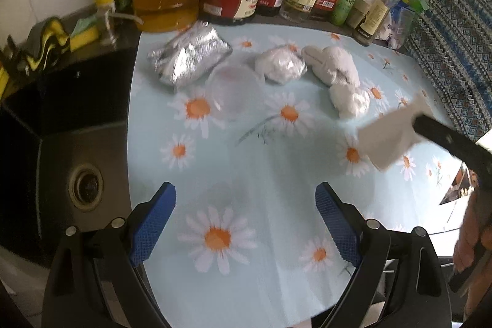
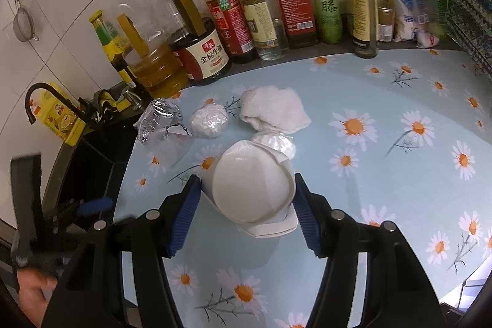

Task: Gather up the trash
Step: 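Grasp the stacked white paper cups with the right tool while the left tool grasps the clear plastic cup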

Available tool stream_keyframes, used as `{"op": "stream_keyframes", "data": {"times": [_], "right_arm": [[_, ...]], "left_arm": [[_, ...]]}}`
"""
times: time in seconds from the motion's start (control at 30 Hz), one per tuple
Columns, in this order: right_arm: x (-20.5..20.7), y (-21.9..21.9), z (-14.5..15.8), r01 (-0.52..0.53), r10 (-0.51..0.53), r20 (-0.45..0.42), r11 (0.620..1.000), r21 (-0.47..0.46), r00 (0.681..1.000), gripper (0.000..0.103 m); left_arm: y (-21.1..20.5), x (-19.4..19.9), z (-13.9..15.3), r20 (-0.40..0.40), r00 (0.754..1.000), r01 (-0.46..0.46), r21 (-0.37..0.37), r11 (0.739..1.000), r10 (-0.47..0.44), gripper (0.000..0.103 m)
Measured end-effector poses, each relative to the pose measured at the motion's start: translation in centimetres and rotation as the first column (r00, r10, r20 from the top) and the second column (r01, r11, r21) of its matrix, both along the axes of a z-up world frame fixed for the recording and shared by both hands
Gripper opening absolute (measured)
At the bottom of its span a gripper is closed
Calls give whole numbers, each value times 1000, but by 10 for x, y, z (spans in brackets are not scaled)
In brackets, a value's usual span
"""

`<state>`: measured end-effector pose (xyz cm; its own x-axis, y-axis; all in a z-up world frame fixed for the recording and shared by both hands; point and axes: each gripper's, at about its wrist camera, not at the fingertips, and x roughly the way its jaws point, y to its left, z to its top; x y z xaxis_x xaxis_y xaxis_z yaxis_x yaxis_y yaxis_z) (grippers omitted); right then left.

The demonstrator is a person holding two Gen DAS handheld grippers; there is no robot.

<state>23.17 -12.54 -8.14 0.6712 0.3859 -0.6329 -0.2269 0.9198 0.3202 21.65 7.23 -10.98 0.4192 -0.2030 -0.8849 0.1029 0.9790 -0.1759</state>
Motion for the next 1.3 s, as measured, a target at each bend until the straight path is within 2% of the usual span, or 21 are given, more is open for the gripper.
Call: {"op": "stream_keyframes", "data": {"times": [0.4, 0.7, 0.77, 0.83, 0.93, 1.3], "right_arm": [[-22, -30, -12, -37, 36, 18, 997, 61, 999, 60], [-22, -38, -24, -58, 58, 4, 995, 75, 998, 60], [-20, -40, -26, -56, 56, -2, 995, 83, 998, 60], [-18, -40, -25, -60, 60, -1, 995, 83, 998, 60], [-14, -39, -23, -67, 67, 1, 995, 81, 998, 60], [-14, -35, -19, -86, 86, 15, 994, 71, 996, 60]], "left_arm": [[-12, 66, -12, 9, 999, 49, 59, 997, -50, 89], [-13, 93, -27, 3, 999, 44, 90, 995, -44, 88], [-14, 97, -30, -2, 998, 57, 82, 995, -57, 81], [-15, 99, -32, -7, 998, 58, 99, 993, -58, 66], [-15, 102, -34, -10, 998, 59, 95, 994, -58, 57], [-15, 87, -23, 26, 998, 60, 60, 996, -61, 57]]}}
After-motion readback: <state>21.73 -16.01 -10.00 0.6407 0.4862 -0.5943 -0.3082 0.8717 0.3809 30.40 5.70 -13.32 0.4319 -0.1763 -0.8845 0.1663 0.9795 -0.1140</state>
